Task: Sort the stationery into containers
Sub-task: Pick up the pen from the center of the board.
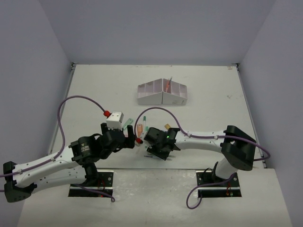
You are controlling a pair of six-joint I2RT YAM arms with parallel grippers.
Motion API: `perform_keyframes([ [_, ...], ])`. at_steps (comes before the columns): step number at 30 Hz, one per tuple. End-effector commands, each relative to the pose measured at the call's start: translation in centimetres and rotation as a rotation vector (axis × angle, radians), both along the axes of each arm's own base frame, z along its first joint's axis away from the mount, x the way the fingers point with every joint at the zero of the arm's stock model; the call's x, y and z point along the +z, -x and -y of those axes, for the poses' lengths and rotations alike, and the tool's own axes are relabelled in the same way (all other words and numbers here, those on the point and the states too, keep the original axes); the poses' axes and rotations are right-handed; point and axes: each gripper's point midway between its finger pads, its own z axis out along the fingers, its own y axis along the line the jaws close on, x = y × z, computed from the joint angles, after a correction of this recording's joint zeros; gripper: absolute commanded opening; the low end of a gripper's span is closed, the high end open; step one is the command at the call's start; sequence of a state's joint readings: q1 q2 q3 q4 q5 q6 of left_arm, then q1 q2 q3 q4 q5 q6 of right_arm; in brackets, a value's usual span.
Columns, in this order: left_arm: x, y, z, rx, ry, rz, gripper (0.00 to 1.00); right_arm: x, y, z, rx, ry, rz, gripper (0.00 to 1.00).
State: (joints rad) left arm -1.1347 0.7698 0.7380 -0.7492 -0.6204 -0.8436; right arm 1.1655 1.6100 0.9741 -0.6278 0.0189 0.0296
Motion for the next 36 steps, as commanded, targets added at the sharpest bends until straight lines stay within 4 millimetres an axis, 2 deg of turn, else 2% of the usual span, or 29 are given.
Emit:
perform_keyframes([
  [1, 1.5, 0.0, 0.2, -0.009, 0.064, 0.033, 0.95, 0.9, 0.6, -2.6, 0.048, -0.076, -0.014, 0.32],
  [4, 2.4, 0.0, -0.5, 0.027, 0.113, 0.051, 0.96, 0.7, 0.8, -2.8, 0.053, -0.075, -0.023, 0.32],
  [14, 3.1, -0.1, -3.3, 0.166, 0.164, 0.069, 0.98, -0.1, 1.2, -3.0, 0.054, -0.066, -0.034, 0.31],
  [17, 3.5, -0.1, -3.7, 0.179, 0.188, 0.08, 0.98, -0.2, 0.9, -2.9, 0.047, -0.064, -0.009, 0.27],
  [26, 4.3, -0.1, -3.9, 0.19, 0.233, 0.095, 0.98, -1.0, 1.0, -2.9, 0.049, -0.04, -0.026, 0.27],
  [36, 6.4, -0.5, -5.0, 0.242, 0.308, 0.148, 0.99, -1.6, 1.2, -3.1, 0.055, -0.032, -0.027, 0.26],
])
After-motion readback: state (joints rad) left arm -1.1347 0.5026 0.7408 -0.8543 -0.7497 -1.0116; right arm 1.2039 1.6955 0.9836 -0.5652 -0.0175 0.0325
